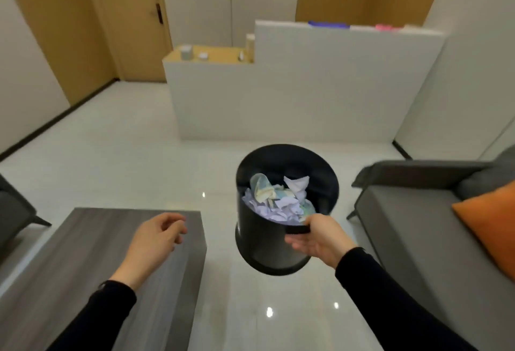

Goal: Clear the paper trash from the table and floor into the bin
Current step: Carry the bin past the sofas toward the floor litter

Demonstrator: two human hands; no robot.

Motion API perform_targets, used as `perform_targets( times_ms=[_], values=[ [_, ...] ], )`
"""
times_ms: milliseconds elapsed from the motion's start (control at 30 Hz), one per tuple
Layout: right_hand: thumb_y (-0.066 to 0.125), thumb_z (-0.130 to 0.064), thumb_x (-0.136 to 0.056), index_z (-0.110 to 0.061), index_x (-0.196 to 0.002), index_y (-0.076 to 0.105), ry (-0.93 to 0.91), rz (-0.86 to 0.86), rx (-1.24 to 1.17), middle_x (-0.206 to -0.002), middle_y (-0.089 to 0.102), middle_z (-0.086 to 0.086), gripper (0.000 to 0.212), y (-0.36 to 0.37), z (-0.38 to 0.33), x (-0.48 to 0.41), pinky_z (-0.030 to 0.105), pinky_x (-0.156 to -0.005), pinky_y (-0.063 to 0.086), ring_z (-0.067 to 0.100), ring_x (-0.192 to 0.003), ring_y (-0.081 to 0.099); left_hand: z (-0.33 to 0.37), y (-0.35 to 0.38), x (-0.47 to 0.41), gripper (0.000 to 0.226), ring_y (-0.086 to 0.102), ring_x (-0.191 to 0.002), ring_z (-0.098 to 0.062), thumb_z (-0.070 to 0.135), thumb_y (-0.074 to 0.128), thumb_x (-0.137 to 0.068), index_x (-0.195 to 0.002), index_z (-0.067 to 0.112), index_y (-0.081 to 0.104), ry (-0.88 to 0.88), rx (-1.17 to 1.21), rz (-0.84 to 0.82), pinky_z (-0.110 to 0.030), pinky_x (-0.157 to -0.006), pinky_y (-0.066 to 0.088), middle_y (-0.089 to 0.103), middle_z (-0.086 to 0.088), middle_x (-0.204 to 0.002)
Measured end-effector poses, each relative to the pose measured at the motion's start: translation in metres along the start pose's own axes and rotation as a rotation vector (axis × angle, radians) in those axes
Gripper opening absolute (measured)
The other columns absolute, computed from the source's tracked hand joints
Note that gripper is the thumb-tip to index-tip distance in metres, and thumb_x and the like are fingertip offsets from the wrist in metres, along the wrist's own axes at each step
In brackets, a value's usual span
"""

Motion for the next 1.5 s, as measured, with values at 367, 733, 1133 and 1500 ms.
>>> perform_targets(
  times_ms=[367, 733, 1133, 1500],
  values=[
    [0.031, -0.005, -0.094, 0.001, -0.132, 0.041, -0.060, 0.131, 0.009, -0.080, 0.061, 0.026, 0.040, 0.016, -0.052, 0.005, 0.027, -0.034, 0.053, 0.032, -0.063, 0.064, 0.039, -0.018, -0.046, 0.013, 0.062, -0.056, -0.005, 0.019, 0.056, -0.088, -0.082, 0.022, 0.067, 0.118, 0.117, 0.013, -0.023, -0.058, 0.047, 0.072, -0.001, -0.075],
    [0.033, -0.008, -0.094, 0.002, -0.124, 0.045, 0.034, 0.199, -0.049, -0.073, 0.063, 0.027, 0.033, 0.047, -0.033, -0.055, 0.027, -0.035, 0.053, 0.029, -0.045, 0.066, 0.016, -0.021, -0.123, 0.015, 0.060, -0.062, -0.016, 0.010, 0.055, -0.088, -0.083, 0.018, 0.067, 0.076, 0.153, -0.048, -0.026, -0.055, 0.046, 0.071, -0.003, -0.076],
    [0.034, -0.005, -0.094, 0.001, -0.113, 0.043, 0.047, 0.199, -0.022, -0.062, 0.066, 0.027, 0.022, 0.018, -0.100, -0.176, 0.029, -0.035, 0.052, 0.032, -0.047, 0.067, 0.023, 0.017, -0.250, 0.014, 0.058, -0.064, -0.019, 0.012, 0.053, -0.088, -0.088, 0.018, 0.066, 0.061, 0.031, 0.008, -0.028, -0.056, 0.043, 0.072, -0.002, -0.078],
    [0.036, -0.005, -0.095, -0.003, -0.128, 0.042, 0.017, 0.085, 0.030, -0.082, 0.061, 0.025, 0.034, 0.023, -0.216, -0.318, 0.036, -0.050, 0.052, 0.037, -0.066, 0.063, 0.065, 0.028, -0.376, 0.015, 0.060, -0.064, -0.019, 0.011, 0.055, -0.087, -0.085, 0.020, 0.066, 0.013, 0.048, 0.194, -0.028, -0.057, 0.045, 0.072, -0.003, -0.079]
  ],
)
Point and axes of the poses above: each hand's wrist, its own x-axis away from the middle knuckle, its own y-axis out of the palm, z = x × y, the point moved 6 cm from there along -x, towards the middle knuckle
